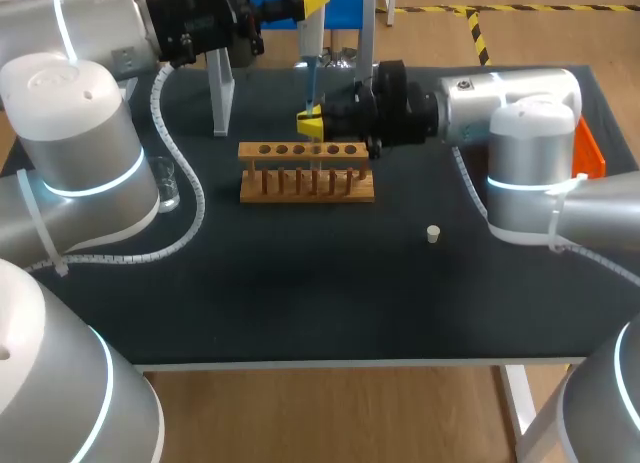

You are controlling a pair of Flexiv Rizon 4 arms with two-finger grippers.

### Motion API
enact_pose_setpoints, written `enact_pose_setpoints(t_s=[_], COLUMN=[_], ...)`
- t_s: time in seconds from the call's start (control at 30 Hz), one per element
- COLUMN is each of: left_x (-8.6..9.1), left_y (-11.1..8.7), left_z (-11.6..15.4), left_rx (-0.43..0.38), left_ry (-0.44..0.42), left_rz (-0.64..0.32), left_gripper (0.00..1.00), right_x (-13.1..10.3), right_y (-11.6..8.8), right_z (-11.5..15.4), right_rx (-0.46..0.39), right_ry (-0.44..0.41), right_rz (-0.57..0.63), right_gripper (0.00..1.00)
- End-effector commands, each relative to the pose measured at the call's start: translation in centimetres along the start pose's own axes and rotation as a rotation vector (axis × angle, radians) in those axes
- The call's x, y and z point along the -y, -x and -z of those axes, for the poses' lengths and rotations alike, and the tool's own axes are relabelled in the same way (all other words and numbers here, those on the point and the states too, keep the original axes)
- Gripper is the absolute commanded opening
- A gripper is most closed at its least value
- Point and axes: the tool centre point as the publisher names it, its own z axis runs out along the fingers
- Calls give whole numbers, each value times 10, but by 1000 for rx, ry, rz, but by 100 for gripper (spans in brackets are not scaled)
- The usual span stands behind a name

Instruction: Invert the test tube, pick up the pipette, mount the tip to pipette, aspirate from beaker and dispense into the tube, eject the tip, return the pipette, and cap with the stopper.

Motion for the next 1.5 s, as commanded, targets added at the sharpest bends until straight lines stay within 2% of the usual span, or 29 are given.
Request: enact_pose_setpoints(t_s=[0.03,0.4,0.7,1.13,1.33,1.37,1.4,1.43,1.47,1.5], left_x=[-3,-3,-3,-3,-3,-3,-3,-3,-3,-3], left_y=[0,0,0,0,0,0,0,0,0,0], left_z=[0,0,0,0,0,0,0,0,0,0], left_rx=[0,0,0,0,0,0,0,0,0,0], left_ry=[0,0,0,0,0,0,0,0,0,0], left_rz=[1,1,1,1,1,1,1,1,1,1], left_gripper=[0,0,0,0,0,0,0,0,0,0], right_x=[-8,-26,-28,-51,-44,-40,-36,-34,-28,-24], right_y=[0,5,6,5,4,4,3,2,1,1], right_z=[0,4,6,2,4,5,5,5,7,8], right_rx=[5,13,8,-7,-8,-7,-7,-4,-3,-3], right_ry=[3,10,0,13,0,-3,-8,-12,-16,-18], right_rz=[6,39,42,65,61,51,45,43,36,28], right_gripper=[0,0,0,0,0,7,33,55,95,100])
